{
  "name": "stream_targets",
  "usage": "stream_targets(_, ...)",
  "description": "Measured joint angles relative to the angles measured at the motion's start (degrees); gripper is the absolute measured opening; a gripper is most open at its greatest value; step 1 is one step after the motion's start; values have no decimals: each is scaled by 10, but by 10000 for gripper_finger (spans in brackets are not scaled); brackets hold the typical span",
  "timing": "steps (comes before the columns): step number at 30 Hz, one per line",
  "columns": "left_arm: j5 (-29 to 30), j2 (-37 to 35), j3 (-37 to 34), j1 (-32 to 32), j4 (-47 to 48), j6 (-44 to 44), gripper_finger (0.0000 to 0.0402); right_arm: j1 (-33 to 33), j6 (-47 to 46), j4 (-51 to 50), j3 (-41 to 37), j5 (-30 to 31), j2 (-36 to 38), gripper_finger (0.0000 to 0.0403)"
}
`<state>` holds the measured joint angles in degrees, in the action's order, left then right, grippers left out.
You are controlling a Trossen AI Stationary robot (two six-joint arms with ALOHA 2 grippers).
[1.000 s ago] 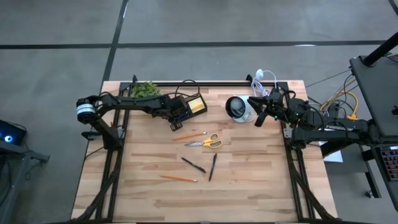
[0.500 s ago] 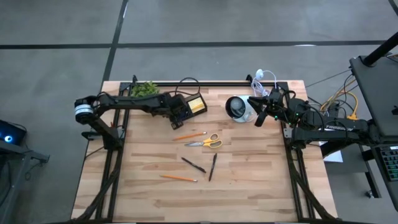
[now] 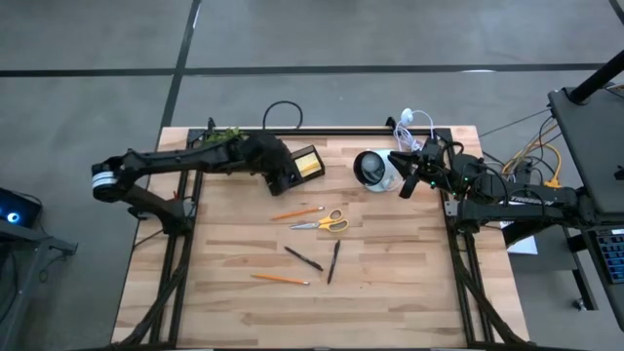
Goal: Pick and place office supplies into organizer
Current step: Put the bottom yellow pencil into the black desk organizer
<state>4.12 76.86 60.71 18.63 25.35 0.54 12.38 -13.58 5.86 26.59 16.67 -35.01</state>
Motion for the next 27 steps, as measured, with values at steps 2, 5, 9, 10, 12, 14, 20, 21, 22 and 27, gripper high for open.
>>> stream_targets(2, -70, -14, 0, 0, -28, 14, 83, 0, 0, 0, 0, 0, 0, 59)
stream_targets(5, -178, -29, -1, 0, -70, 24, 83, 0, 0, 1, 0, 0, 0, 59)
stream_targets(9, -297, -39, -1, 0, -116, 14, 83, 0, 0, 2, 0, 0, 0, 59)
stream_targets(10, -317, -39, -1, -1, -123, 8, 83, 0, 0, 3, 0, 0, 0, 59)
stream_targets(12, -349, -39, -2, 0, -135, -5, 83, 0, 0, 3, 0, 0, 0, 59)
stream_targets(14, -356, -40, -2, 0, -139, -15, 83, 0, 0, 3, 0, 0, -1, 59)
stream_targets(20, -356, -34, -3, 0, -140, -17, 83, 0, -57, 9, 0, -26, -1, 59)
stream_targets(21, -356, -33, -4, 0, -140, -17, 83, 0, -68, 18, 0, -49, -1, 59)
stream_targets(22, -355, -32, -5, 0, -139, -17, 83, 0, -72, 30, 0, -77, -1, 59)
stream_targets(27, -354, -32, -10, 0, -143, -20, 83, -2, -72, 93, 0, -225, -3, 59)
